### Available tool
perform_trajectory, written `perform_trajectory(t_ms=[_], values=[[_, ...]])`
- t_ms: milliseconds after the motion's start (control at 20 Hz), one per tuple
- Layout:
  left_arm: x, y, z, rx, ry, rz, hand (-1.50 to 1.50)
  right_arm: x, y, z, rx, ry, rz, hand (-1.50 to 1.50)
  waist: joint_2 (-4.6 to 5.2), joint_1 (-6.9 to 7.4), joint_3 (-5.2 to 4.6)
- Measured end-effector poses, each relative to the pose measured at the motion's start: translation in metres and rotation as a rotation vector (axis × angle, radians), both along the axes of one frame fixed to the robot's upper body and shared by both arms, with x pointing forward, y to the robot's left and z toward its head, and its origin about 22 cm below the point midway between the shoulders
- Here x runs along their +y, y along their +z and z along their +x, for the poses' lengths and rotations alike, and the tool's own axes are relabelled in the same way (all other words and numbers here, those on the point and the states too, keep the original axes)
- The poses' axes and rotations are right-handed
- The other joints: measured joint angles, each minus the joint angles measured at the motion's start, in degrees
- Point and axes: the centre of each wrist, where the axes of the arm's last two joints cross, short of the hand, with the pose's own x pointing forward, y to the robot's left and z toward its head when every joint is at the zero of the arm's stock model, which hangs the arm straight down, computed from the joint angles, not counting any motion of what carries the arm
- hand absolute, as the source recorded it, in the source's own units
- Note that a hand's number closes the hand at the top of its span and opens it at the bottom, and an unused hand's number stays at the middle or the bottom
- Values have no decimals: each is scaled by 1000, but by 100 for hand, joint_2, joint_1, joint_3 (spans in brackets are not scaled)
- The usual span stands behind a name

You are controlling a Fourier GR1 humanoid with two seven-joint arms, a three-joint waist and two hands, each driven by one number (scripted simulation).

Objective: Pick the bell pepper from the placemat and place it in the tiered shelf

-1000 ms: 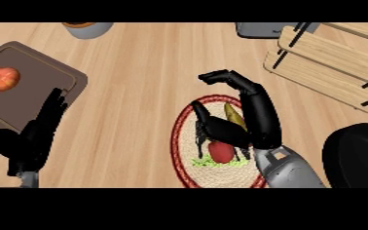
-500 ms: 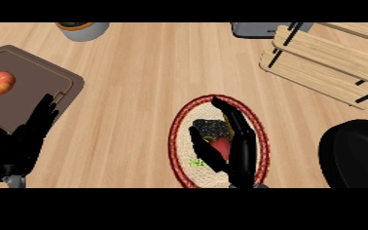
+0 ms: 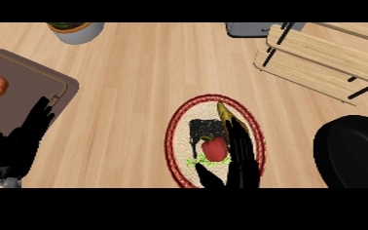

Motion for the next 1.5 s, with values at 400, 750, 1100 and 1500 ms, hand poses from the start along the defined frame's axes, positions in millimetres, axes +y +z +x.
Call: perform_trajectory(t_ms=[400, 750, 1100, 1500], values=[[1, 2, -1, -5, -14, -6, 0, 5, 9, -14, 354, -25, -286, -150, 2, 97, -16], [-6, 4, 7, -16, -41, -12, 0, 27, 59, -7, 543, -69, -524, -150, 47, 222, 23], [1, 7, 17, -13, -42, -10, 0, 32, 91, 14, 583, -46, -595, -150, 70, 269, 44], [0, 4, 13, -6, -41, -13, 0, 25, 87, 30, 629, -63, -630, -150, 67, 266, 51]])
